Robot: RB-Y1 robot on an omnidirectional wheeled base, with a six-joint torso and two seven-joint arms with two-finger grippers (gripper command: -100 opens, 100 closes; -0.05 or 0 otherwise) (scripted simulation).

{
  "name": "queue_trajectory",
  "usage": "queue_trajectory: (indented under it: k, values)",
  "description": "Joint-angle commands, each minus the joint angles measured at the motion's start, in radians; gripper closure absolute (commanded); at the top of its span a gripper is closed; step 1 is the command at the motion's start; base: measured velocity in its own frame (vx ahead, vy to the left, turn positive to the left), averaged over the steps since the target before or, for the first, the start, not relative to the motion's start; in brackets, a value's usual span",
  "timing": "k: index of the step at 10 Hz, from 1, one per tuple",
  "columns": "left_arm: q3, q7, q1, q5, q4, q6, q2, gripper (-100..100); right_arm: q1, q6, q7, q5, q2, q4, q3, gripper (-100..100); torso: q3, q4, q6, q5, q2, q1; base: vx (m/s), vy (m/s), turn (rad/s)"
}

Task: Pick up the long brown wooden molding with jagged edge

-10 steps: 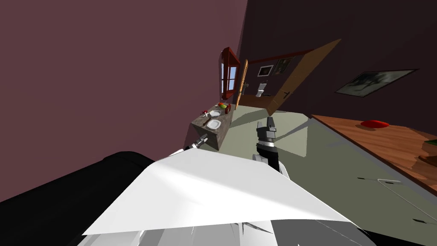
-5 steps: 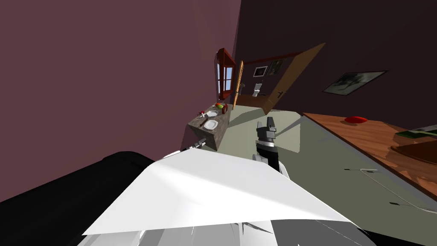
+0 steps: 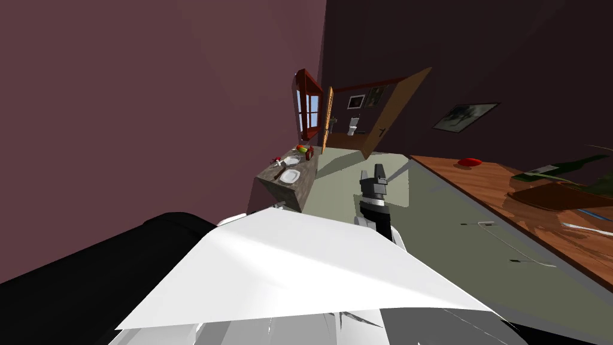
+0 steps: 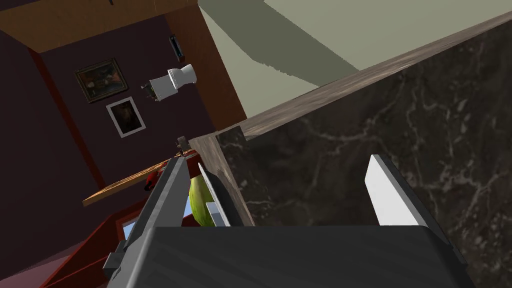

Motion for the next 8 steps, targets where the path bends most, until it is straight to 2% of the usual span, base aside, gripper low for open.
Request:
queue_trajectory:
  k: [1,2,3,4,5,6,7,8]
  values:
    - [-0.032,-0.004,-0.001,-0.003,0.024,-0.007,0.038,-100,0.0,0.0,0.0,0.0,0.0,0.0,0.0,0,0.0,0.0,0.0,0.0,0.0,0.0,0.032,-0.044,-0.068]
    - [-0.072,-0.004,-0.009,-0.003,0.063,-0.017,0.072,-100,0.0,0.0,0.0,0.0,0.0,0.0,0.0,0,0.0,0.0,-0.001,0.0,0.0,0.001,0.044,-0.053,-0.159]
    - [-0.079,-0.004,-0.009,-0.003,0.063,-0.017,0.098,-100,0.0,0.0,0.0,0.0,0.0,0.0,0.0,0,0.0,0.0,0.0,0.0,0.0,0.001,0.036,-0.045,-0.072]
    - [-0.126,-0.004,-0.018,-0.004,0.101,-0.028,0.122,-100,0.0,0.0,0.0,0.0,0.0,0.0,0.0,0,0.0,0.0,-0.001,0.0,0.0,0.001,0.048,-0.048,-0.145]
    - [-0.127,-0.004,-0.018,-0.004,0.101,-0.028,0.152,-100,0.0,0.0,0.0,0.0,0.0,0.0,0.0,0,0.0,0.0,0.0,0.0,0.0,0.001,0.039,-0.04,-0.066]
    - [-0.164,-0.005,-0.03,-0.006,0.132,-0.04,0.189,-100,0.0,0.0,0.0,0.0,0.0,0.0,0.0,0,0.0,0.0,-0.001,0.0,0.0,0.001,0.055,-0.057,-0.15]
    - [-0.175,-0.005,-0.03,-0.006,0.139,-0.04,0.213,-100,0.0,0.0,0.0,0.0,0.0,0.0,0.0,0,-0.001,0.0,0.0,0.0,-0.001,0.001,0.051,-0.05,-0.072]
    - [-0.217,-0.007,-0.042,-0.009,0.176,-0.051,0.244,-100,0.0,0.0,0.0,0.0,0.0,0.0,0.0,0,-0.001,0.0,-0.001,0.0,-0.001,0.001,0.06,-0.058,-0.137]
